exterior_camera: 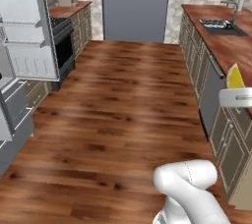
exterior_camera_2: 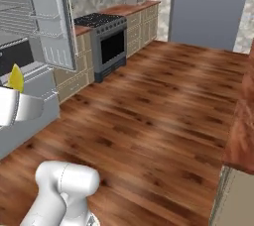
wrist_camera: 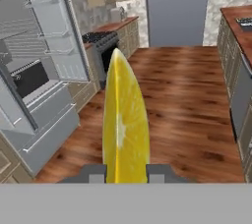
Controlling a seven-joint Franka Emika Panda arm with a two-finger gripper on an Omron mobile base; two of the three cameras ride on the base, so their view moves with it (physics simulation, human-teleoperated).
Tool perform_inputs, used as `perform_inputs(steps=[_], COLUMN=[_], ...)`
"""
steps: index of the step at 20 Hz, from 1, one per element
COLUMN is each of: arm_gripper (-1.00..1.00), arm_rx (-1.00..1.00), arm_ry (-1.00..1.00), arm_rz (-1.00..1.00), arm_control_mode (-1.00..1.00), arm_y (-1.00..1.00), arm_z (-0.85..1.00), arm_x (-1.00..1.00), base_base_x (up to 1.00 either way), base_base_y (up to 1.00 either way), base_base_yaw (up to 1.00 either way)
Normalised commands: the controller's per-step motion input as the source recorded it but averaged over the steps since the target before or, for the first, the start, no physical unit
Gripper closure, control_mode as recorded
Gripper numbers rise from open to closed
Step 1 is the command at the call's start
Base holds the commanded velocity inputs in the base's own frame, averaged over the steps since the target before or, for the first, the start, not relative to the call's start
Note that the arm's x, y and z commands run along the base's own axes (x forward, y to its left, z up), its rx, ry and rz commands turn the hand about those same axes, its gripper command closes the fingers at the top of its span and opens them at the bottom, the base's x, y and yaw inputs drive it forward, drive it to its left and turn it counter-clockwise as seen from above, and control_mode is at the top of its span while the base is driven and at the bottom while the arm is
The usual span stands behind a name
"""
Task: There is a bowl on the dining counter. Grab a lemon wedge from the fridge and place it in the bowl. Then get the liquor bottle and glass cup from the cabinet and place them next to the bowl.
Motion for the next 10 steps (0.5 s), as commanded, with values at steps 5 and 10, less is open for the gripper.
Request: perform_inputs(steps=[5,10], arm_gripper=[1.00,1.00], arm_rx=[0.00,0.00], arm_ry=[0.00,0.00], arm_rz=[0.00,0.00], arm_control_mode=[1.00,1.00], arm_y=[0.00,0.00], arm_z=[0.00,0.00], arm_x=[0.00,0.00], base_base_x=[-1.00,-1.00], base_base_y=[0.14,-0.26], base_base_yaw=[-0.43,-0.34])
